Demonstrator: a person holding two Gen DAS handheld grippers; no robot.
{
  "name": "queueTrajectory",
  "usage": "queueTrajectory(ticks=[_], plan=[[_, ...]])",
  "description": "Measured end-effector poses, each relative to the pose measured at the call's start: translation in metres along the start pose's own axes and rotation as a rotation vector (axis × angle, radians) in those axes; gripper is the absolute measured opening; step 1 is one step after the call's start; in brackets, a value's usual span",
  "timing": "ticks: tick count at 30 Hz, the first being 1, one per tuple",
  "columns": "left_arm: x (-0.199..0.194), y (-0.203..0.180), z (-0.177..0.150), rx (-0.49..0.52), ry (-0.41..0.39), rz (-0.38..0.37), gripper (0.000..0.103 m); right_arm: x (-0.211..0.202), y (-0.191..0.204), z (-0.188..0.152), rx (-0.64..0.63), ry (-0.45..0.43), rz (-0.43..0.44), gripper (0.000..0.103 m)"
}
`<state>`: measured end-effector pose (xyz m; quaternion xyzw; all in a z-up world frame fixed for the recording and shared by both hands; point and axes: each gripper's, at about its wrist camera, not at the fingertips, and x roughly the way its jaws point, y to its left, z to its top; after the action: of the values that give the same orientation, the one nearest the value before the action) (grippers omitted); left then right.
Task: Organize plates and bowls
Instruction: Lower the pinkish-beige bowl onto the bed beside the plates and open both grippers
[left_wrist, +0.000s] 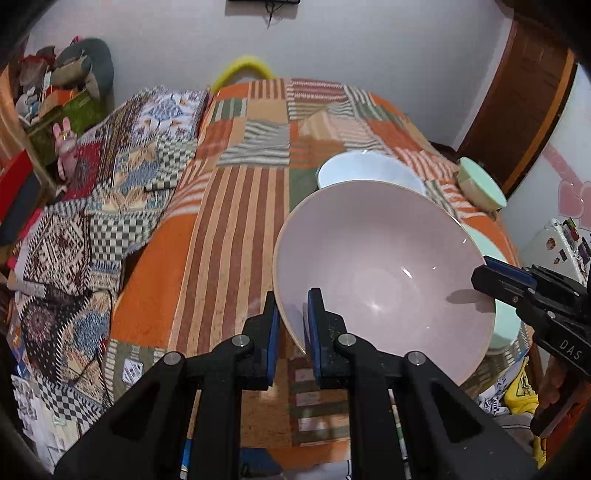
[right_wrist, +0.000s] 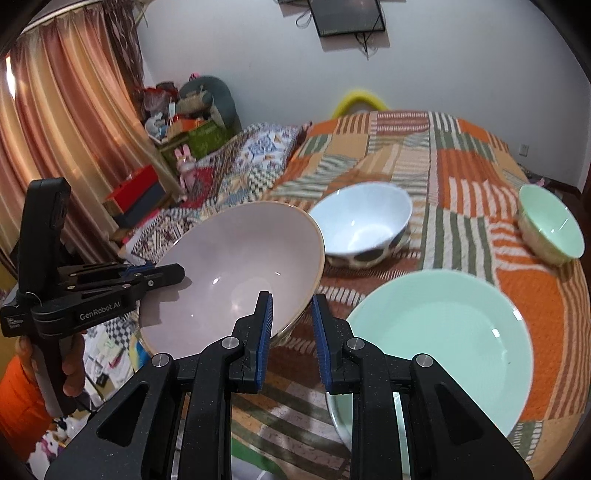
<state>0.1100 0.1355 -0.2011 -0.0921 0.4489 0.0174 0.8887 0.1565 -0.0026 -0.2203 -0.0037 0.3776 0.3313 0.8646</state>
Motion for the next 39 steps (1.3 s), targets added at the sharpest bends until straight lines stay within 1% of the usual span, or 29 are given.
queueTrajectory(ticks=[6, 12, 15, 23, 26, 29, 32, 35, 39], plan=[[0.018, 0.01, -0.012, -0.026, 0.028, 0.007, 0.014, 0.019, 0.002, -0.01, 0.0, 0.063, -0.007, 0.02], [0.034, 0.019, -0.023, -0.047, 0.064, 0.013, 0.014, 0.031, 0.006, -0.016, -0.023, 0.103, -0.014, 0.02], [0.039, 0.021, -0.028, -0.054, 0.075, 0.015, 0.014, 0.035, 0.005, -0.018, -0.018, 0.115, -0.012, 0.02], [0.042, 0.019, -0.034, -0.057, 0.071, 0.02, 0.013, 0.04, 0.007, -0.021, -0.037, 0.122, -0.02, 0.02], [0.041, 0.015, -0.034, -0.044, 0.064, 0.038, 0.014, 0.041, 0.007, -0.022, -0.042, 0.121, -0.03, 0.02], [0.042, 0.017, -0.033, -0.061, 0.07, 0.028, 0.013, 0.04, 0.004, -0.021, -0.026, 0.126, -0.018, 0.02], [0.038, 0.017, -0.033, -0.06, 0.057, 0.048, 0.014, 0.032, 0.005, -0.019, -0.03, 0.097, -0.012, 0.02], [0.028, 0.012, -0.03, -0.029, 0.036, 0.077, 0.015, 0.019, 0.005, -0.013, -0.047, 0.068, -0.012, 0.02], [0.011, 0.006, -0.018, 0.0, -0.013, 0.095, 0.017, 0.0, -0.002, -0.005, -0.043, 0.015, -0.013, 0.022]])
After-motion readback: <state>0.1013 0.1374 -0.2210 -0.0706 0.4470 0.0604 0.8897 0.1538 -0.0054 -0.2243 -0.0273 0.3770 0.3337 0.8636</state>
